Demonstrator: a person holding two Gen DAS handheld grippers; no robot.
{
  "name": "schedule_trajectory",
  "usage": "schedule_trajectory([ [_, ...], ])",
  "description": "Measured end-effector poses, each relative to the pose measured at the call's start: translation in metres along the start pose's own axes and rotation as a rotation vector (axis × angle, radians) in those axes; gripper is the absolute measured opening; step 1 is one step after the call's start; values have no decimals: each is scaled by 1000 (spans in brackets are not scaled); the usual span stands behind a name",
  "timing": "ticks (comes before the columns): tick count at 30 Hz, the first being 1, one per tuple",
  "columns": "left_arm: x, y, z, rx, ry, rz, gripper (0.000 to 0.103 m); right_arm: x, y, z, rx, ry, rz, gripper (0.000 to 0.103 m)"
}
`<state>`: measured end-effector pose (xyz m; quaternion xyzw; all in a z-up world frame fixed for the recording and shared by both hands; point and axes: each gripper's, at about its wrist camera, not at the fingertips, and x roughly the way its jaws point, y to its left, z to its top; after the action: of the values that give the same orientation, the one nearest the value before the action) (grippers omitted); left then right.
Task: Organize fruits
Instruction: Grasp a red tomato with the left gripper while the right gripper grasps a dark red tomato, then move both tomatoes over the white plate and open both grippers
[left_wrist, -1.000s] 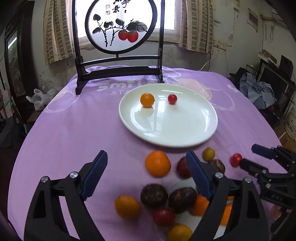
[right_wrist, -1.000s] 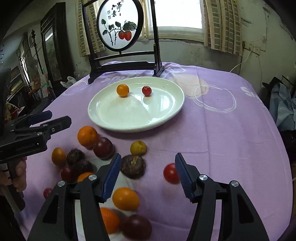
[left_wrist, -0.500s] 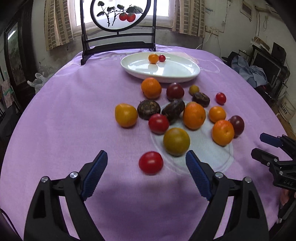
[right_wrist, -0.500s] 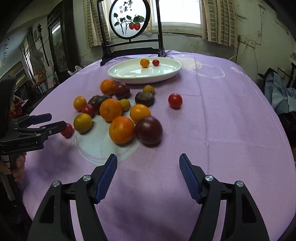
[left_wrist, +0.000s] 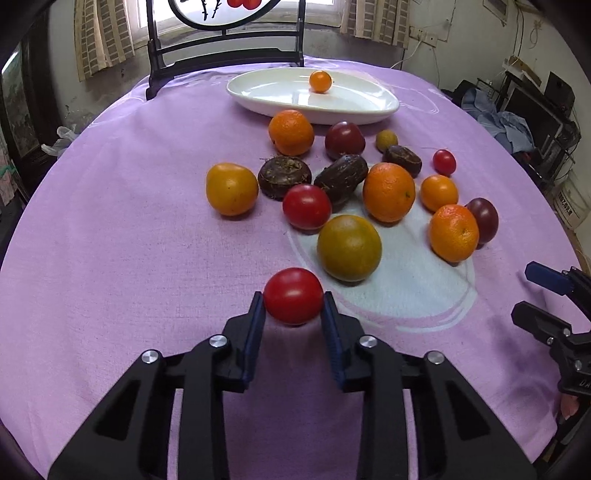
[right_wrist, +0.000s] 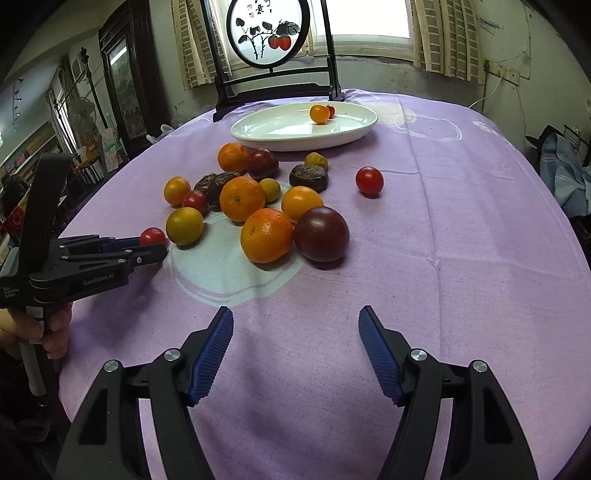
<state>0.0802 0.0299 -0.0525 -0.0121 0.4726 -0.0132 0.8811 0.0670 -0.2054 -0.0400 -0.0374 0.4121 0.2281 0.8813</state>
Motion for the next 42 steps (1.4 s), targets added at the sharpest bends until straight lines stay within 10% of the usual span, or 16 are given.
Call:
schedule_trajectory([
  [9, -1, 0, 1, 6, -5, -28, 30, 30, -11, 25, -78, 99, -163, 71],
  [16, 2, 0, 4, 7, 5, -37, 30, 53, -7, 41, -162, 118, -136, 69],
  [23, 4, -1, 7, 15, 10, -29, 30, 61, 2, 55, -196, 109, -123, 40],
  [42, -49, -8, 42, 75, -152, -9, 30, -16, 9, 75, -184, -125, -75, 39],
])
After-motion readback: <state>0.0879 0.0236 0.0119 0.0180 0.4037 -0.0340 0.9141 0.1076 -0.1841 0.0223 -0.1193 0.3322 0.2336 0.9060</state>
